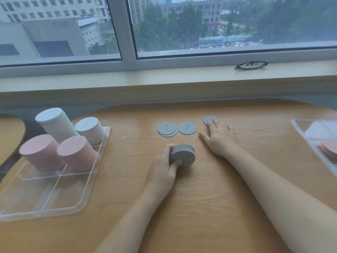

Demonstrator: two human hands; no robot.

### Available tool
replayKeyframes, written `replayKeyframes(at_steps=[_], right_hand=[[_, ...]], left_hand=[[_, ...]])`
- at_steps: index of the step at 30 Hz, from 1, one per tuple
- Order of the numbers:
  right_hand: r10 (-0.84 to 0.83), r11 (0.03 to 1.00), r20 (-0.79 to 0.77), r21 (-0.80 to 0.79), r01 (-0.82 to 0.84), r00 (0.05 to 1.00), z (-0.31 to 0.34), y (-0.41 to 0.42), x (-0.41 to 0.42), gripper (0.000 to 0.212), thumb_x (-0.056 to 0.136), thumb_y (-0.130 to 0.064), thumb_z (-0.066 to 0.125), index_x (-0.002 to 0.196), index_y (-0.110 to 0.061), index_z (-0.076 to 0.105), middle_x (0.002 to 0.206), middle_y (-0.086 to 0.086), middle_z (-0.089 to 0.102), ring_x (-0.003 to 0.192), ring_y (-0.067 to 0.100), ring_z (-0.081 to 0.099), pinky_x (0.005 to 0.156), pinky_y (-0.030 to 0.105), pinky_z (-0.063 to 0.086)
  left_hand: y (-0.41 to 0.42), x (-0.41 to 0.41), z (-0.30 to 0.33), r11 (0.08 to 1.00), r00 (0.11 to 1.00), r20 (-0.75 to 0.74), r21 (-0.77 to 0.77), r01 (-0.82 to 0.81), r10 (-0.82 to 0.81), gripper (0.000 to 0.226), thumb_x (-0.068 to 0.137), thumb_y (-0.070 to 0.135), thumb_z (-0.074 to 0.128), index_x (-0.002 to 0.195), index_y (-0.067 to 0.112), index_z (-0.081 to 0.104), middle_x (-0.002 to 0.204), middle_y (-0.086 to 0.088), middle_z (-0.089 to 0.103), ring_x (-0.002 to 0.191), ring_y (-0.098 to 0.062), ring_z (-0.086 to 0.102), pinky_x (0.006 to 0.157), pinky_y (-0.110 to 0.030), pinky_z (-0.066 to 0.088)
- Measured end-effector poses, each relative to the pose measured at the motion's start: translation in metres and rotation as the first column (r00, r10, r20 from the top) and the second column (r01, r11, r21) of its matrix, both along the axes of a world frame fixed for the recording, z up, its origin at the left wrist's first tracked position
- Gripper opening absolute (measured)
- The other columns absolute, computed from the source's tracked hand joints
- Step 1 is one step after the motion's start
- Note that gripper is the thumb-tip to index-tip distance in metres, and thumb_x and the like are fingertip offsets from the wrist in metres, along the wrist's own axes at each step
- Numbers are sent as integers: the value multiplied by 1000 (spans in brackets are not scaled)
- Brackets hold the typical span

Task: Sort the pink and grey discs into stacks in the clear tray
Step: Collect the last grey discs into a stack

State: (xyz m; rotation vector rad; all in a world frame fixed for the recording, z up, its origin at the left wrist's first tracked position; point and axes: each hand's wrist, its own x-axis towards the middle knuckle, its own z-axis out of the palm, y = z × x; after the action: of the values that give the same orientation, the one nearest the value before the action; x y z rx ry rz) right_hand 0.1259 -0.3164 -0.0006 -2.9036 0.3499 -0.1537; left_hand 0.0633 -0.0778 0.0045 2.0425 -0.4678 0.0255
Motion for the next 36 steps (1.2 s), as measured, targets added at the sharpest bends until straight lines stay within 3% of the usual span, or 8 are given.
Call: replayKeyframes(at_steps=[3,10,15,18,21,28,32,36], right_hand=[[4,993,147,-116,14,989,1,2,-7,52,97,-53,42,132,-17,52,134,8,50,129,27,41,104,42,32],[55,976,397,-217,36,916,-2,9,-25,26,93,-32,58,87,-11,72,84,5,60,83,28,56,74,37,44],[20,986,477,136,-96,879,7,20,-45,24,98,-30,55,82,-15,65,76,-3,60,73,20,54,62,31,35],[6,853,511,446,-271,860,15,31,-57,21,99,-24,58,81,-14,65,68,-6,59,64,9,51,60,24,38],[64,750,517,539,-383,854,18,47,-64,20,98,-19,60,82,-11,67,64,1,61,61,14,51,59,24,40],[160,669,492,583,-461,856,13,49,-59,22,97,-26,57,77,-19,65,65,-5,59,61,12,52,63,34,44],[244,641,467,580,-503,850,11,50,-56,26,94,-44,49,74,-35,63,70,-17,59,71,3,54,68,30,42],[263,809,435,388,-443,861,8,43,-44,49,97,-54,33,120,-25,66,121,-9,65,119,9,54,101,33,37]], left_hand=[[0,-1,1,1000,1000,-11,-2,1,-1,28,93,11,66,110,29,54,107,9,65,100,-6,59,81,-10,40],[2,-3,5,1000,1000,-13,-19,6,-6,35,92,9,67,102,39,52,104,12,66,98,-2,59,80,-9,39],[1,-3,5,1000,1000,-7,-20,-5,4,34,92,9,68,102,37,53,103,12,67,97,-1,59,79,-10,40],[2,-2,3,999,1000,-1,-37,-12,12,30,91,9,68,106,31,56,103,11,67,97,-5,61,83,-18,44],[1,-1,1,998,999,20,-35,-43,44,30,90,9,69,109,27,56,105,9,67,98,-10,62,83,-22,45],[2,-2,-2,993,993,16,-13,-116,117,66,92,7,66,150,27,40,130,7,62,116,-11,60,102,-28,46],[2,-2,0,994,992,70,-22,-106,107,41,90,7,68,124,28,60,113,12,68,104,-5,62,91,-25,49],[2,-3,1,992,992,30,-30,-123,124,28,90,12,70,109,28,58,101,12,69,93,-6,64,77,-17,45]])
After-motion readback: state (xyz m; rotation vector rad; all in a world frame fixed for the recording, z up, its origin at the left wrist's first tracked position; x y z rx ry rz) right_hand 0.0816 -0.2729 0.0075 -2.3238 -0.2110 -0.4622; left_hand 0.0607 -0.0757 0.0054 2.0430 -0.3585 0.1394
